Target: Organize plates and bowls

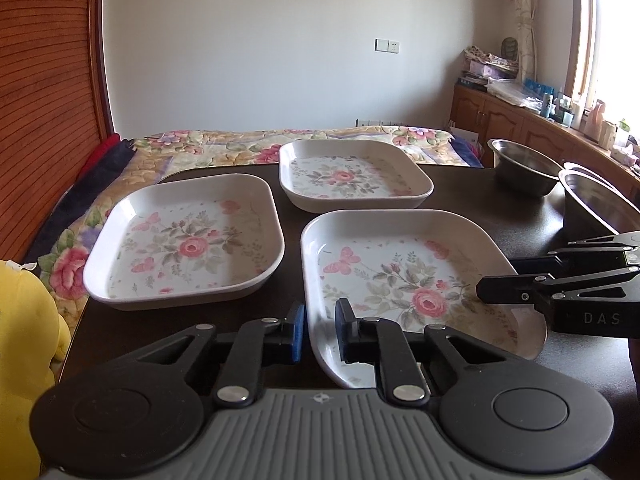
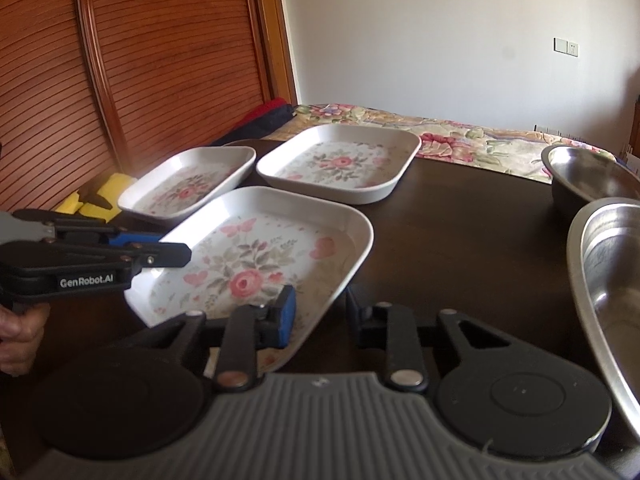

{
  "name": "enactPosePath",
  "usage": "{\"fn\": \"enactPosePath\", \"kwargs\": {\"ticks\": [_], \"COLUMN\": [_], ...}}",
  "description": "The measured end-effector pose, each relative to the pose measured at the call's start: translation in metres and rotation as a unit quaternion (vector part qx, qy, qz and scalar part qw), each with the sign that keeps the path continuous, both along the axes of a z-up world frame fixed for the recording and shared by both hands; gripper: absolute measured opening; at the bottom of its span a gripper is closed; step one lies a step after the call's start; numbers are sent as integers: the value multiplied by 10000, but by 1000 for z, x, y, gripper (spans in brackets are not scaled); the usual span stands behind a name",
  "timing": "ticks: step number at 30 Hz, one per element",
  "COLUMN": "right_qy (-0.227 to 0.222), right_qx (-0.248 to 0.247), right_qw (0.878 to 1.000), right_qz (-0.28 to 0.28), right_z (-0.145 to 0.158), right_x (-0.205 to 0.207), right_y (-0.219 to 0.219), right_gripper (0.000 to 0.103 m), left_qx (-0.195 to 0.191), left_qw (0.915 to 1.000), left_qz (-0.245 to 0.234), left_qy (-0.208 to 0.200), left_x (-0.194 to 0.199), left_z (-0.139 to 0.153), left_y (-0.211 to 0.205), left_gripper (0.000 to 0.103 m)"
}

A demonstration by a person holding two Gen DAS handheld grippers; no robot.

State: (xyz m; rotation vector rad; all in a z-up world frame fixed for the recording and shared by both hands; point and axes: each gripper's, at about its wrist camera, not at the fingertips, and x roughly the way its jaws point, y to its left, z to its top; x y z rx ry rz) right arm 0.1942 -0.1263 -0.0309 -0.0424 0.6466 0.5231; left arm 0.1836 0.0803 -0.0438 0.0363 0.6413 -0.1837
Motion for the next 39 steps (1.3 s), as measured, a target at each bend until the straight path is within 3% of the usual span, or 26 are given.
{"fn": "enactPosePath", "kwargs": {"ticks": [12,26,39], "right_qy": [28,-94,-213], "right_qx": [84,245,220], "right_qw": [9999,9994,9994], "right_qz": [-108,-217,-134], "right_z": [0,5,8], "right_x": [-2,-20,-60], "right_y": [0,-7,-8], "right_gripper": [27,17,17], "left_qx": [-170,-365,-340], "left_qw": [9997,9990,9990], "left_qz": [138,267,273], "left_qy": [50,-28,-96], "left_x": [-5,-37,-80], "left_z": [1,8,10], "left_y": [3,3,0], "left_gripper": [9,9,9]}}
